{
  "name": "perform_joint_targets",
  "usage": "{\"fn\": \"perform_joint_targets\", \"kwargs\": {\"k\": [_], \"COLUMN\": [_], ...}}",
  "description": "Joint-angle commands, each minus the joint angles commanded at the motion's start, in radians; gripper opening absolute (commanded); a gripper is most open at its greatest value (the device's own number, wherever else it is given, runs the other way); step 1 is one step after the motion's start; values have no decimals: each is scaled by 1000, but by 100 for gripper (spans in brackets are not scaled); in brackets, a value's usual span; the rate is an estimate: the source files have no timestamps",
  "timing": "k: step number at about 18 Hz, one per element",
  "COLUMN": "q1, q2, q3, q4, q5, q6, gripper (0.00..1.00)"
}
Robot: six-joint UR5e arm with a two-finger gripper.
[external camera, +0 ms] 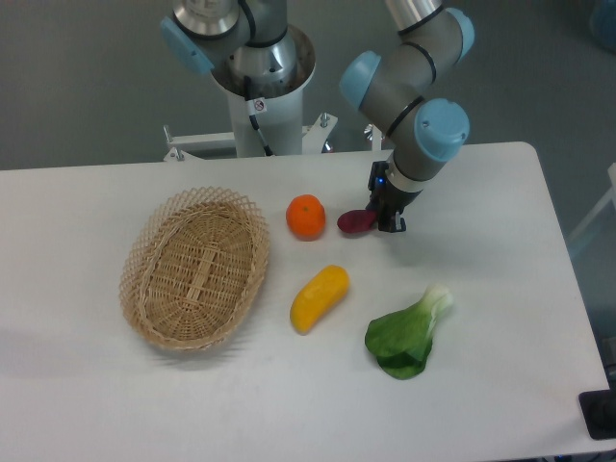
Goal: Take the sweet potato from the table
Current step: 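Lower the gripper and close it on the sweet potato, then lift the held sweet potato and carry it away from the mandarin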
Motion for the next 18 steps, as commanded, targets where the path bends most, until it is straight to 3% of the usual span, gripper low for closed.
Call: {"fn": "perform_joint_targets", "kwargs": {"k": [9, 18], "q1": [-11, -14], "q2": [3, -46], "q3": [120, 281], "q4": [14, 12], "q5": [2, 17], "q6": [-90, -231], "gripper": [37, 35]}}
